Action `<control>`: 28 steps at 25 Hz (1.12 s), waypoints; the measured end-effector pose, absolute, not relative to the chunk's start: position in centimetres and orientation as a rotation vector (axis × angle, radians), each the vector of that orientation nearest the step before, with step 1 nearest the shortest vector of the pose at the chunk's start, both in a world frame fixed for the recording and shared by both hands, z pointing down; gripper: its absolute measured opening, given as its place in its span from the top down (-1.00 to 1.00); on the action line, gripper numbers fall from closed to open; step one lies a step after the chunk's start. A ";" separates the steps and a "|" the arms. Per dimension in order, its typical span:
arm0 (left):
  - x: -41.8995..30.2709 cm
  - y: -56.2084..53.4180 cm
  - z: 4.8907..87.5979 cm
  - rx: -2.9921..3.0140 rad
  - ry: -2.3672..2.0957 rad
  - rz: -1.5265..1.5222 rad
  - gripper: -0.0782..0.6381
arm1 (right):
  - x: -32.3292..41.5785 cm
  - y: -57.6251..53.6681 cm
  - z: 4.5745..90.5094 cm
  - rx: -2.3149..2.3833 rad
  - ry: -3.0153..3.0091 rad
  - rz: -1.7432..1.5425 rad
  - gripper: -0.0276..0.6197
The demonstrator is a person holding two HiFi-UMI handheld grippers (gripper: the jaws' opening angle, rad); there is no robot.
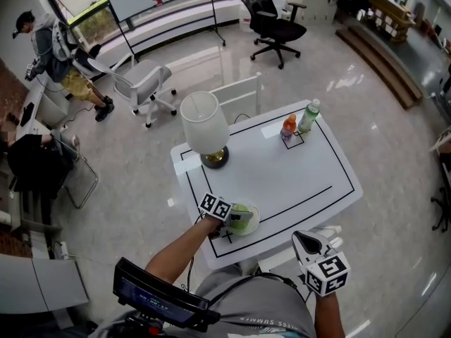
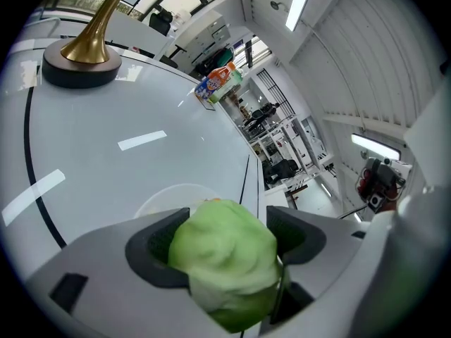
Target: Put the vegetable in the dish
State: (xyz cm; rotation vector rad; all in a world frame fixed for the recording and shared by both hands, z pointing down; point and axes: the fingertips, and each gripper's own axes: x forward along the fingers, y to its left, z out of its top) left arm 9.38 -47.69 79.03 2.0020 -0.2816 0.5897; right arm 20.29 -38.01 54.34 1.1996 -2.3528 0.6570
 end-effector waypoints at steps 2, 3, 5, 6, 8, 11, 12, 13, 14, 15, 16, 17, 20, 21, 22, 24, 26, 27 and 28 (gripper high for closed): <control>9.3 -47.9 78.9 2.013 -0.290 0.593 -0.14 | 20.2 -38.1 54.5 1.197 -2.351 0.662 0.89; 9.2 -47.9 78.9 2.019 -0.293 0.595 -0.14 | 20.1 -38.1 54.5 1.195 -2.349 0.665 0.89; 9.2 -48.0 78.8 2.029 -0.295 0.600 -0.14 | 20.1 -38.0 54.7 1.195 -2.343 0.670 0.89; 9.2 -48.0 78.8 2.032 -0.297 0.601 -0.14 | 20.1 -38.0 54.7 1.197 -2.341 0.672 0.89; 9.1 -47.9 78.8 2.041 -0.304 0.602 -0.14 | 20.2 -37.9 54.8 1.199 -2.339 0.673 0.89; 9.2 -47.5 78.8 2.049 -0.313 0.599 -0.14 | 20.5 -37.5 54.9 1.199 -2.336 0.675 0.89; 9.2 -47.6 78.7 2.048 -0.316 0.596 -0.14 | 20.5 -37.5 55.0 1.199 -2.335 0.677 0.89; 9.1 -47.7 78.7 2.047 -0.319 0.592 -0.14 | 20.4 -37.5 55.0 1.198 -2.333 0.678 0.89; 9.0 -47.8 78.6 2.046 -0.323 0.588 -0.14 | 20.3 -37.6 55.1 1.196 -2.332 0.680 0.89; 8.9 -47.9 78.6 2.046 -0.326 0.584 -0.14 | 20.2 -37.6 55.1 1.194 -2.331 0.681 0.89; 8.8 -47.9 78.6 2.046 -0.330 0.580 -0.14 | 20.1 -37.6 55.2 1.192 -2.331 0.683 0.89; 8.8 -47.9 78.6 2.046 -0.333 0.578 -0.14 | 20.1 -37.6 55.3 1.189 -2.332 0.685 0.89; 8.8 -47.8 78.6 2.048 -0.338 0.574 -0.14 | 19.9 -37.4 55.5 1.181 -2.331 0.689 0.89; 8.7 -47.8 78.6 2.048 -0.339 0.573 -0.14 | 19.9 -37.4 55.6 1.180 -2.329 0.691 0.89; 8.7 -47.8 78.6 2.047 -0.340 0.573 -0.14 | 20.0 -37.4 55.7 1.180 -2.328 0.693 0.89; 8.6 -47.9 78.6 2.047 -0.341 0.572 -0.14 | 19.9 -37.5 55.9 1.180 -2.325 0.698 0.89; 8.5 -48.0 78.6 2.047 -0.341 0.570 -0.14 | 19.8 -37.7 55.9 1.179 -2.323 0.702 0.89; 8.4 -48.1 78.5 2.048 -0.341 0.570 -0.14 | 19.8 -37.7 55.9 1.178 -2.322 0.703 0.89; 8.4 -48.1 78.5 2.049 -0.341 0.569 -0.14 | 19.8 -37.7 56.0 1.177 -2.321 0.705 0.89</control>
